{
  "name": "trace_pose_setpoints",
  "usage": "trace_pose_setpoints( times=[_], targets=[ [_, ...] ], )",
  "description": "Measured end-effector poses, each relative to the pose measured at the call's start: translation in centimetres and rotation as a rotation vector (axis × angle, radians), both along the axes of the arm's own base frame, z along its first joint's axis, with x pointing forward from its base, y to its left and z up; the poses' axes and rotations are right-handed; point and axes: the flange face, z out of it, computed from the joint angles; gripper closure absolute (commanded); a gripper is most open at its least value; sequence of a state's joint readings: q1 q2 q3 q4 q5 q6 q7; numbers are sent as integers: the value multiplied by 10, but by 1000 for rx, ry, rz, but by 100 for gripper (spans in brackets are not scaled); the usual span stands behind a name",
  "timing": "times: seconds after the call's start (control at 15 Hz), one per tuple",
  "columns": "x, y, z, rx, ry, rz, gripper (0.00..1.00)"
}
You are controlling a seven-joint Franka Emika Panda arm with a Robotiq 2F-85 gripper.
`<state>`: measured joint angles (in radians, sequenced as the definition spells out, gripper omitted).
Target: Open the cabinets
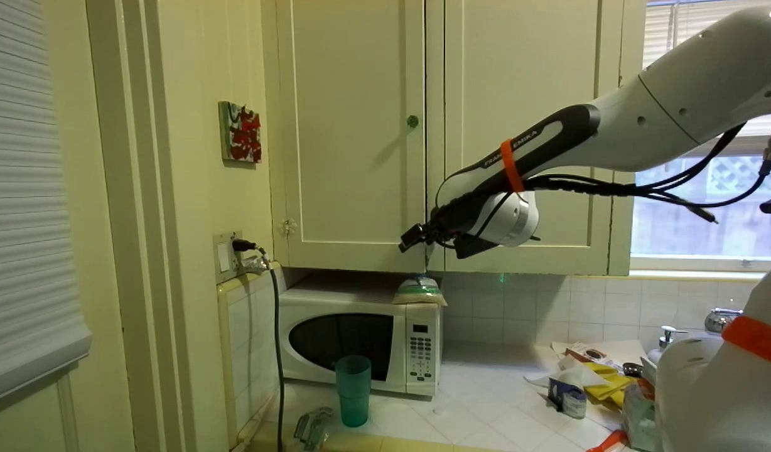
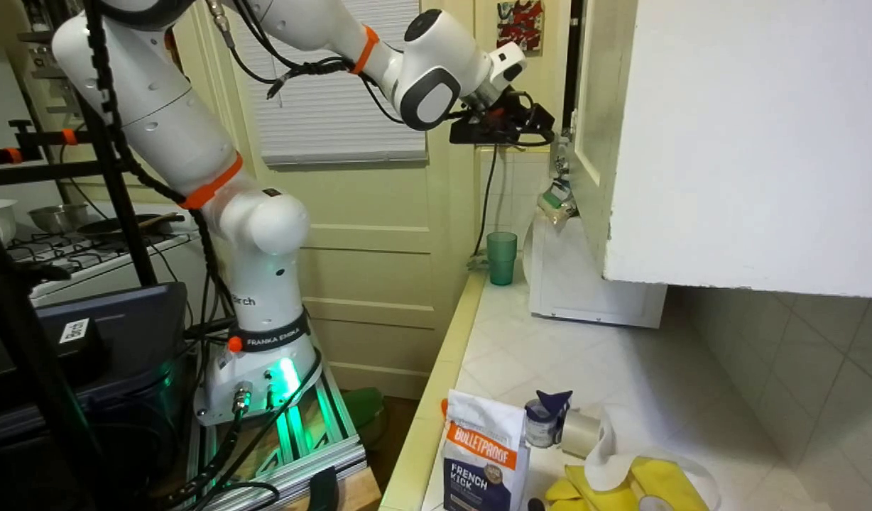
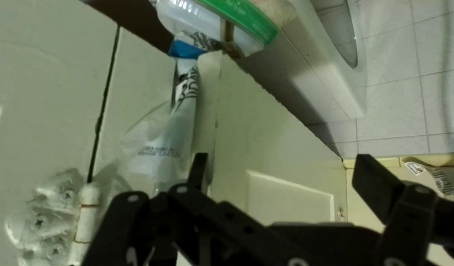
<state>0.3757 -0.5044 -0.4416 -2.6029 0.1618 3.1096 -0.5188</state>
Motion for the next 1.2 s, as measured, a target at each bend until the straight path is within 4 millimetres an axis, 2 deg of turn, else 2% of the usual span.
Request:
trace_pose_setpoints(
  times=[0.6,1.2],
  targets=[
    [-1,-6,-10,-17,-122,9,0],
    [-3,-5,-12,-61,-119,-9,0]
  ],
)
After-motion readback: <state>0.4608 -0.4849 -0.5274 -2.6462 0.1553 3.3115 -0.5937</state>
